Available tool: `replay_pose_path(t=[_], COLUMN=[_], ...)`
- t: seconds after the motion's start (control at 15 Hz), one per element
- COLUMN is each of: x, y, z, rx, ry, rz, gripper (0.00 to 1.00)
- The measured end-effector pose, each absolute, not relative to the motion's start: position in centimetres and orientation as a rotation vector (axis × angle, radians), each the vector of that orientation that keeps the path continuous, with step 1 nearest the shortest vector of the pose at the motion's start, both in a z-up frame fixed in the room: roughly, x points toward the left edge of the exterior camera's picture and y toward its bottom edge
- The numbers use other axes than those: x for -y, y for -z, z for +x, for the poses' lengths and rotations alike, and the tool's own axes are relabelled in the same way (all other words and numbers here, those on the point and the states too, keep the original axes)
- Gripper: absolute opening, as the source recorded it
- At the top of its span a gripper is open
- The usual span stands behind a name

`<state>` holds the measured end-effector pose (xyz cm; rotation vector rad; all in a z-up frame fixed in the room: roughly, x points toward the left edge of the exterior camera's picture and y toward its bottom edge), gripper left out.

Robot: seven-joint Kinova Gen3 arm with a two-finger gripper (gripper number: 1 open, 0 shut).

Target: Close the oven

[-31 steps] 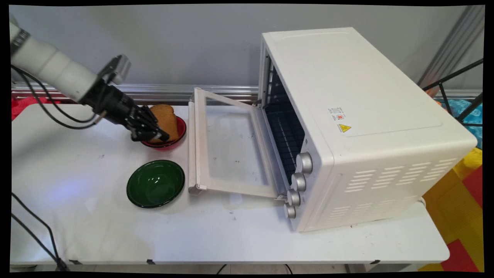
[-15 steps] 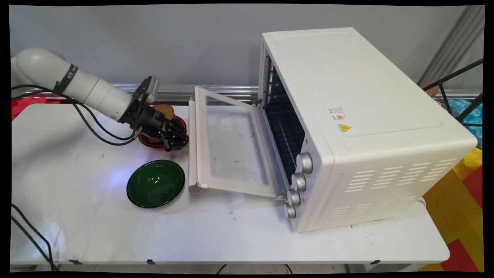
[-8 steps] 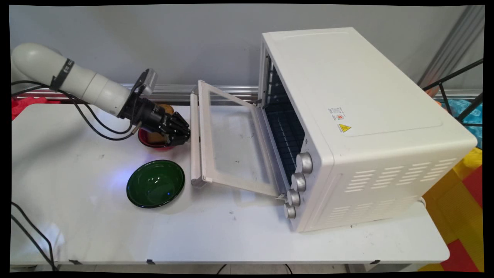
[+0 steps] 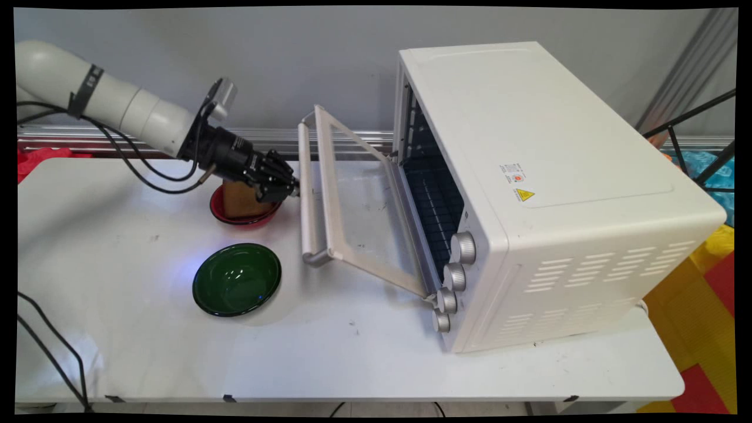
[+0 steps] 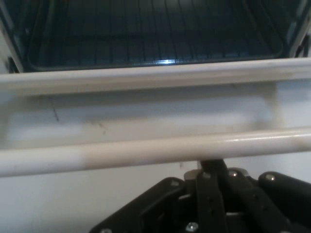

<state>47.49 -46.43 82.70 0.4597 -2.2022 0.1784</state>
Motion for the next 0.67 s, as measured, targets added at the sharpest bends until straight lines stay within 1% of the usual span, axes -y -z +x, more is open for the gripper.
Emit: replay_pose_path(t=[0.33, 0.67], x=[47.2, 47.8], y=[-85.0, -86.4], z=[46.2, 44.8], rx=[2.159, 2.124], ry=[-0.200, -0.216], rz=[0.442, 0.431], gripper=[0.00, 0.00])
